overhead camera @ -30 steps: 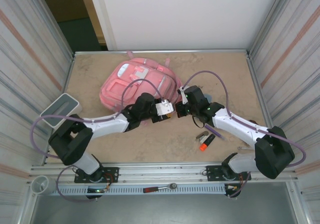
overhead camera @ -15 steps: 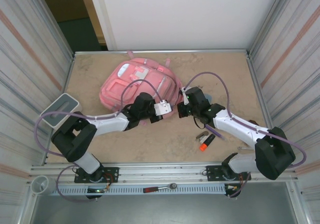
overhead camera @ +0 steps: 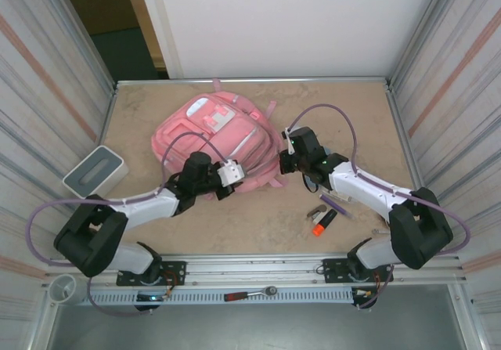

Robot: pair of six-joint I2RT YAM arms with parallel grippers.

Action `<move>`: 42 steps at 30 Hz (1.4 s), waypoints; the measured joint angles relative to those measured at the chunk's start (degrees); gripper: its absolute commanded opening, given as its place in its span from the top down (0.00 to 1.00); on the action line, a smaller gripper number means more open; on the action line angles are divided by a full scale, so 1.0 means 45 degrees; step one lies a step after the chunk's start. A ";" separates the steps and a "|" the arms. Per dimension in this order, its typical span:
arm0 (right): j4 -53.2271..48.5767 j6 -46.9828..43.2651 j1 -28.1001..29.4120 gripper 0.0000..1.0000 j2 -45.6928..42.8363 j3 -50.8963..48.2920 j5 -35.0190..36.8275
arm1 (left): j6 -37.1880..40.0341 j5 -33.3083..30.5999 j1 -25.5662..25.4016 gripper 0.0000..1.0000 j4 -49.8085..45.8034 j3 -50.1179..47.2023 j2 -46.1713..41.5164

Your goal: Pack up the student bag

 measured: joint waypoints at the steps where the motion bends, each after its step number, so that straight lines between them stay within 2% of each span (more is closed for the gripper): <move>1: 0.0024 0.0000 0.0000 1.00 0.0000 0.0000 -0.0175 | -0.0068 0.0078 0.0005 0.64 -0.0034 -0.0019 -0.0078; 3: 0.0039 0.0015 -0.0083 1.00 0.0000 0.0000 -0.0481 | -0.0175 0.0087 -0.0078 0.51 -0.0146 0.0063 -0.0165; 5: 0.0063 0.0049 -0.0146 1.00 -0.0010 0.0000 -0.0767 | -0.0180 -0.0199 -0.0432 0.45 -0.0452 0.0408 -0.0131; 11: 0.0068 0.0194 -0.0146 1.00 -0.0316 -0.0005 -0.1161 | -0.0437 -0.1049 -0.1719 0.42 -0.0651 0.2055 0.0665; 17: 0.0053 0.0403 0.0092 1.00 -0.0709 -0.0044 -0.1190 | -0.0772 -0.1661 -0.1933 0.44 -0.0670 0.3502 0.2516; 20: 0.0039 0.0452 0.0170 1.00 -0.0792 -0.0136 -0.1190 | -0.0855 -0.1865 -0.1928 0.53 -0.0680 0.3745 0.3196; 25: 0.0019 0.0491 0.0185 1.00 -0.0797 -0.0257 -0.1185 | -0.1054 -0.1957 -0.1919 0.85 -0.0733 0.3847 0.3735; 28: 0.0058 0.0486 0.0185 1.00 -0.0797 -0.0311 -0.1146 | -0.1190 -0.1734 -0.1758 0.98 -0.0743 0.3832 0.3696; 36: 0.0471 0.0423 0.0058 1.00 -0.0500 -0.0413 -0.1535 | -0.1598 -0.0476 -0.1073 1.00 -0.0364 0.2050 0.2021; 42: 0.0641 0.0379 0.0005 1.00 0.0437 0.0000 -0.1787 | -0.2166 -0.0311 -0.0792 1.00 -0.0112 0.0185 0.0350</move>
